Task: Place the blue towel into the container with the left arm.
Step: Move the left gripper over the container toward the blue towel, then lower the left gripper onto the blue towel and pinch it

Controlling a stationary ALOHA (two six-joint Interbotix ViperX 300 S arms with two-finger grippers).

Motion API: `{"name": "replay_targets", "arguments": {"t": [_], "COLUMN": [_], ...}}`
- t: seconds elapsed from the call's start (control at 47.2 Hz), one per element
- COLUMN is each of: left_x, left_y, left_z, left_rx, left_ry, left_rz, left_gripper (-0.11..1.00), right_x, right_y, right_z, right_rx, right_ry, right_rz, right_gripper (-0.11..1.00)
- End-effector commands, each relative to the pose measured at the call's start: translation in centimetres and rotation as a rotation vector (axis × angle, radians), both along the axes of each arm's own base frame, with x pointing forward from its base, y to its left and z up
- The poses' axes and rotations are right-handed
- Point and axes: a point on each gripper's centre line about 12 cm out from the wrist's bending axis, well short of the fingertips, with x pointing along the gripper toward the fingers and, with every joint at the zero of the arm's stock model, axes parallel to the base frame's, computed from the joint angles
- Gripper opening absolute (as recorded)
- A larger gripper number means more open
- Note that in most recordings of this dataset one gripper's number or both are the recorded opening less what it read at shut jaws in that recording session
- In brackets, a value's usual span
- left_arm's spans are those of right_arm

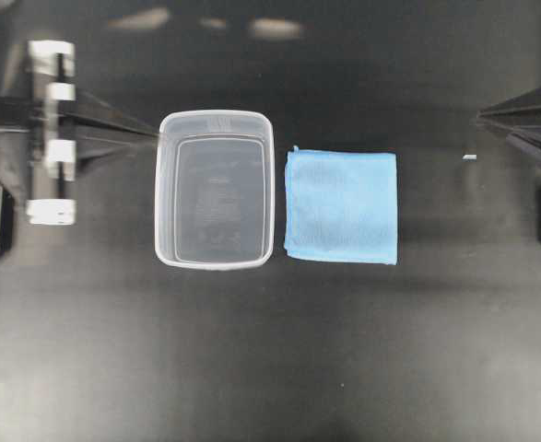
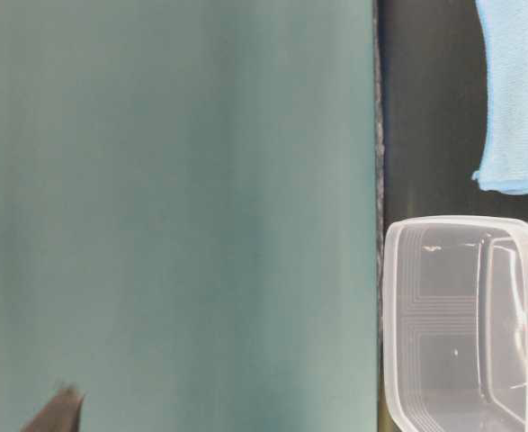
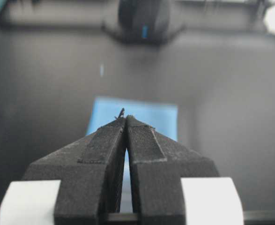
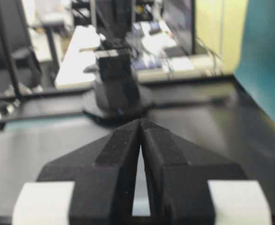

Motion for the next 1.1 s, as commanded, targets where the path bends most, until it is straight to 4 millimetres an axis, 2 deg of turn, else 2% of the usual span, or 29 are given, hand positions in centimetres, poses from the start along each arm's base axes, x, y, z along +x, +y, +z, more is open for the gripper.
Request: {"name": "replay_targets", "arguments": {"t": [0.0,0.085,0.19,0.296,0.381,0.508,0.593,0.656,0.762,0.868,0.931,1.079], "left_x": [2.2,4.0,6.2,8.3,9.9,12.6,14.6,15.8,18.0,20.1,21.5,23.4], "left_y": [0.2,0.4,0.6,1.1,1.3,1.6,1.8,1.9,1.8,1.2,0.4,-0.4], "left_z": [1.1,0.5,-0.1,-0.5,-1.0,-1.8,-3.1,-4.0,-6.3,-8.3,-10.1,-14.7], "left_rx": [0.004,0.001,0.004,0.006,0.013,0.027,0.033,0.037,0.032,0.035,0.042,0.043], "left_ry": [0.057,0.130,0.223,0.304,0.356,0.416,0.465,0.505,0.593,0.645,0.671,0.744], "left_rz": [0.005,0.007,0.011,0.020,0.019,0.014,0.009,0.007,0.001,-0.015,-0.033,-0.050], "left_gripper": [0.00,0.00,0.00,0.00,0.00,0.03,0.15,0.31,0.65,0.87,0.91,0.89], "right_x": [-0.1,-0.6,-1.1,-1.6,-2.0,-2.6,-2.9,-3.1,-3.2,-3.2,-3.3,-3.3], "right_y": [-0.1,0.0,0.0,0.0,0.1,0.1,0.1,0.1,0.2,0.2,0.2,0.2], "right_z": [0.0,-0.2,-0.7,-0.8,-0.3,0.4,0.5,0.6,0.6,0.9,1.1,1.2], "right_rx": [0.015,0.014,0.018,0.022,0.032,0.034,0.031,0.030,0.030,0.026,0.025,0.019], "right_ry": [0.012,0.020,0.023,0.007,-0.022,-0.062,-0.074,-0.082,-0.088,-0.106,-0.118,-0.132], "right_rz": [-0.005,-0.005,-0.007,-0.009,-0.009,-0.008,-0.009,-0.009,-0.007,-0.007,-0.007,-0.007], "right_gripper": [0.01,0.10,0.35,0.67,0.81,0.81,0.80,0.80,0.80,0.80,0.80,0.80]}}
